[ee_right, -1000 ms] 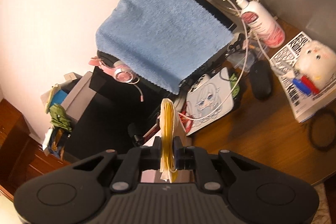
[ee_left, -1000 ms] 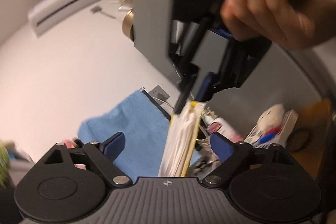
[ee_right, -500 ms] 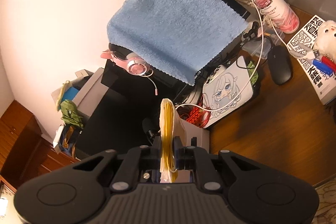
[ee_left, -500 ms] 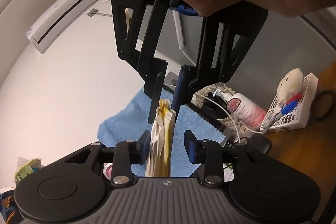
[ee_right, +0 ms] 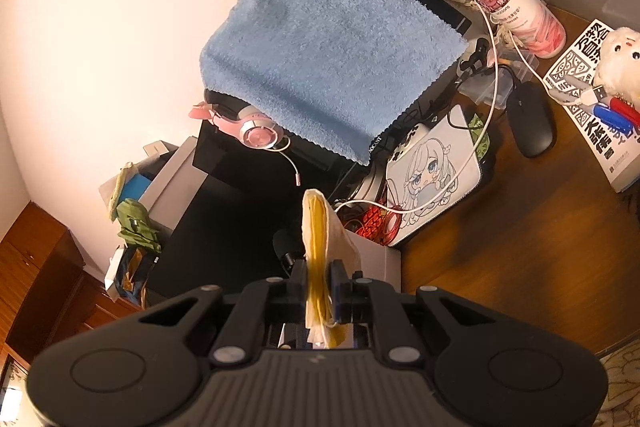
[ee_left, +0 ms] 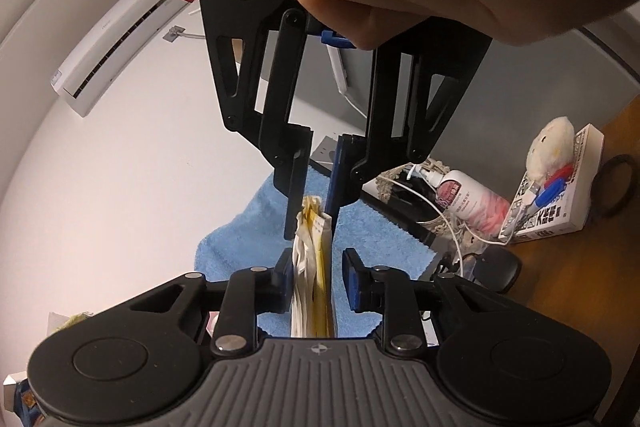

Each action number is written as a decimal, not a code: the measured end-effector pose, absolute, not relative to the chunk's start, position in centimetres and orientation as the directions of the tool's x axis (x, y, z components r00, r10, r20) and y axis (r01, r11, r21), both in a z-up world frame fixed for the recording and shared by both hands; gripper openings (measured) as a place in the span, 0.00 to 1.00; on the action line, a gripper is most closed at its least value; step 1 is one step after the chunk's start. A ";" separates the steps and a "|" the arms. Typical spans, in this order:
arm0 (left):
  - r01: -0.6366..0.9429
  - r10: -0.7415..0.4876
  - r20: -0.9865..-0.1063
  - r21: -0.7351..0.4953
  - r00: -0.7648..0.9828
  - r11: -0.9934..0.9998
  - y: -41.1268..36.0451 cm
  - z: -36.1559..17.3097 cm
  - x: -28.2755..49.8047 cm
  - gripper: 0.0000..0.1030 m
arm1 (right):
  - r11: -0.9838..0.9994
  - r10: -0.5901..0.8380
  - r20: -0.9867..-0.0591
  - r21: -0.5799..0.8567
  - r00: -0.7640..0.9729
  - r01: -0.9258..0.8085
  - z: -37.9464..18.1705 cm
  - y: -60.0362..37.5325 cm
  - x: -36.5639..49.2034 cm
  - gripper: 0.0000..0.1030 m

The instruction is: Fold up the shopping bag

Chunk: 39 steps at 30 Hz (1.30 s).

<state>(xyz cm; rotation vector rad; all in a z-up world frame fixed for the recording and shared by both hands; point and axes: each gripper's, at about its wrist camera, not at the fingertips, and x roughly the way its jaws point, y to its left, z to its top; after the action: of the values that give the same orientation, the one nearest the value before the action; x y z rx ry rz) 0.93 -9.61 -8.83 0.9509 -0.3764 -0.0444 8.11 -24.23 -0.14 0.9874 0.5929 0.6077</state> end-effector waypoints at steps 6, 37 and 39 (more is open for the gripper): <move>-0.021 -0.240 0.252 0.730 0.938 0.683 -8.2 -8.0 0.6 0.10 | 0.420 0.704 -0.177 0.885 0.688 -0.203 -0.3 -24.2 8.0 0.13; 0.496 -0.506 -0.174 -0.098 0.845 0.862 3.0 -6.6 5.7 0.10 | 0.884 0.432 -0.578 0.118 0.692 -0.453 -2.9 -26.0 8.1 0.60; 0.498 -0.506 -0.183 -0.090 0.843 0.862 2.9 -6.8 5.8 0.10 | 0.907 0.320 -0.661 0.005 0.679 -0.422 -4.2 -25.4 8.8 0.43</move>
<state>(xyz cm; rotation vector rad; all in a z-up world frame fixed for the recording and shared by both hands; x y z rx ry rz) 5.78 2.88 -6.81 -0.0389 0.2042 -0.5303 8.80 -25.41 -4.20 -0.1525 0.7116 0.4181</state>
